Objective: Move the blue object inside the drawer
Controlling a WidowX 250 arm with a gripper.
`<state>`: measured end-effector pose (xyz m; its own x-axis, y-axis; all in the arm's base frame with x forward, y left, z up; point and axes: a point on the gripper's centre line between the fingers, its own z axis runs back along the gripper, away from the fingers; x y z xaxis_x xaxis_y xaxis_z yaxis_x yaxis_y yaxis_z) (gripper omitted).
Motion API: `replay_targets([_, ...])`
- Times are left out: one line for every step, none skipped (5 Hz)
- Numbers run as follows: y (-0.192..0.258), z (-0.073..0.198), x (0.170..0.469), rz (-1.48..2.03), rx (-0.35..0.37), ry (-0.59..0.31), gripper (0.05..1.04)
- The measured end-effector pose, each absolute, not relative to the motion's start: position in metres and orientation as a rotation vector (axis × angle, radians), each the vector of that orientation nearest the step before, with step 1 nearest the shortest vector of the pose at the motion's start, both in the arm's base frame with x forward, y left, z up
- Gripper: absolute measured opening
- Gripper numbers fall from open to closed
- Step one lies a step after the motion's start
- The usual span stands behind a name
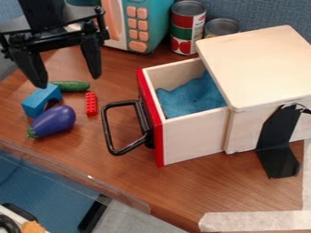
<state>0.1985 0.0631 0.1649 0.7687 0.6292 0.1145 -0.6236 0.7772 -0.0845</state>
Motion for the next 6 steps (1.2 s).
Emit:
replay_targets([0.063, 0.161, 0.198, 0.673, -0.042, -0.125, 1.0])
replay_targets([0.095, 0.158, 0.194, 0.647, -0.016, -0.167, 0.999])
replay_targets([0.127, 0.145, 0.197, 0.617, 0.008, -0.141, 0.999])
replay_targets([0.159, 0.139, 0.204, 0.517, 0.032, -0.128, 0.999])
replay_targets([0.187, 0.126, 0.213, 0.29, 0.068, -0.077, 0.999])
replay_targets([0.203, 0.118, 0.216, 0.229, 0.139, -0.081, 0.999])
